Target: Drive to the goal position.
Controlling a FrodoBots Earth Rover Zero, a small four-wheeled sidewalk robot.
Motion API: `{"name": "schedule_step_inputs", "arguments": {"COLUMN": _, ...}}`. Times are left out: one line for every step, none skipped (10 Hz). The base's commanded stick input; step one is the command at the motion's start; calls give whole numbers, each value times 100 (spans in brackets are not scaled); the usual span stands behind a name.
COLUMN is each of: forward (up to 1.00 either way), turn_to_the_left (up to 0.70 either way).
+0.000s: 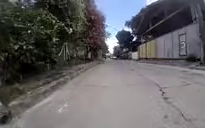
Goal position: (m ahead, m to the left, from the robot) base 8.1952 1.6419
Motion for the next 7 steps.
{"name": "schedule_step_inputs", "arguments": {"forward": 85, "turn_to_the_left": 0}}
{"name": "schedule_step_inputs", "arguments": {"forward": 85, "turn_to_the_left": 0}}
{"name": "schedule_step_inputs", "arguments": {"forward": 85, "turn_to_the_left": 0}}
{"name": "schedule_step_inputs", "arguments": {"forward": 85, "turn_to_the_left": 0}}
{"name": "schedule_step_inputs", "arguments": {"forward": 85, "turn_to_the_left": 0}}
{"name": "schedule_step_inputs", "arguments": {"forward": 85, "turn_to_the_left": 0}}
{"name": "schedule_step_inputs", "arguments": {"forward": 85, "turn_to_the_left": 0}}
